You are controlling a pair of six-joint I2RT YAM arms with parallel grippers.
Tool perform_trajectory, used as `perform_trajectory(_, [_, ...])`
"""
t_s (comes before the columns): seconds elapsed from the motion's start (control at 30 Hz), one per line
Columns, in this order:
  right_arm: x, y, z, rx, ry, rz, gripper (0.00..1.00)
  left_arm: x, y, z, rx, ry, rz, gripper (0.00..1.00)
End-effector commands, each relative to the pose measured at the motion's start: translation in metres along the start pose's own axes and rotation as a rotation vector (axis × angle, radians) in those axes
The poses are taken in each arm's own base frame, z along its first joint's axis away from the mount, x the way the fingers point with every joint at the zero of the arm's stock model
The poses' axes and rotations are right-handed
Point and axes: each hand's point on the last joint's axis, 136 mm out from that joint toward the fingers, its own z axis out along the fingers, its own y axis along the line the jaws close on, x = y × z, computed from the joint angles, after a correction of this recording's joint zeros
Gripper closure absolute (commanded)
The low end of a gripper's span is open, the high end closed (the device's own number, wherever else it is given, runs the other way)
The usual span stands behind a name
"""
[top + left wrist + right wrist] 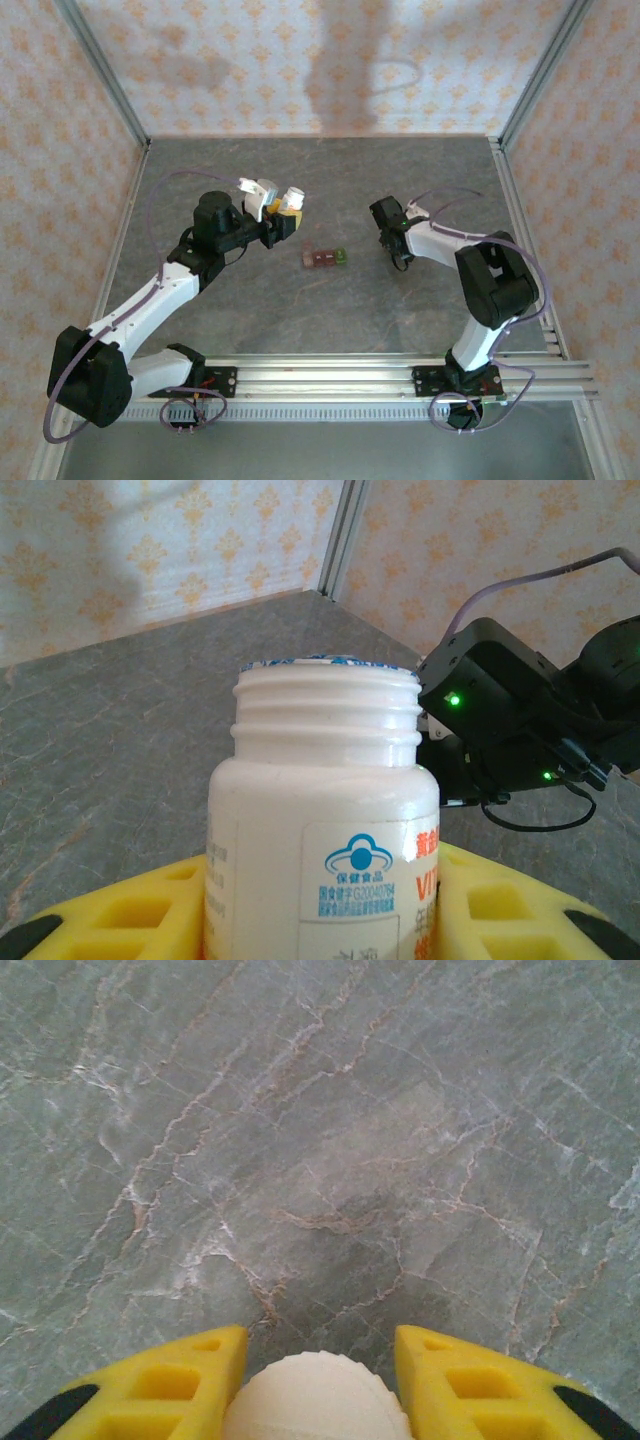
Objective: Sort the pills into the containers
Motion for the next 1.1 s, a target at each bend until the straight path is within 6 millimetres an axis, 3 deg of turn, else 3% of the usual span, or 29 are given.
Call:
perform_trajectory(0.0, [0.003,-0.012,0.005,0.055,0.003,0.019,0.59,-0.005,0.002,-0.004,-0.014,-0.030,0.011,1.00])
perform_trajectory(0.27, [0.009,-0.014,0.007,0.057,0.022,0.010,0.46,-0.005,0.002,-0.004,-0.014,-0.028,0.008,1.00])
perform_trajectory(0.43, [0.004,-0.009,-0.002,0.024,0.025,-0.013,0.36,-0.004,0.002,-0.004,-0.015,-0.027,0.007,1.00])
perform_trajectory(0.8, [-0.028,0.019,-0.067,-0.190,-0.015,0.005,0.34,0.007,0.000,-0.008,-0.013,0.026,-0.024,1.00])
perform_trajectory(1.07, [-0.018,0.047,-0.094,-0.356,0.030,-0.078,0.34,0.033,0.002,-0.006,-0.017,0.141,-0.128,1.00])
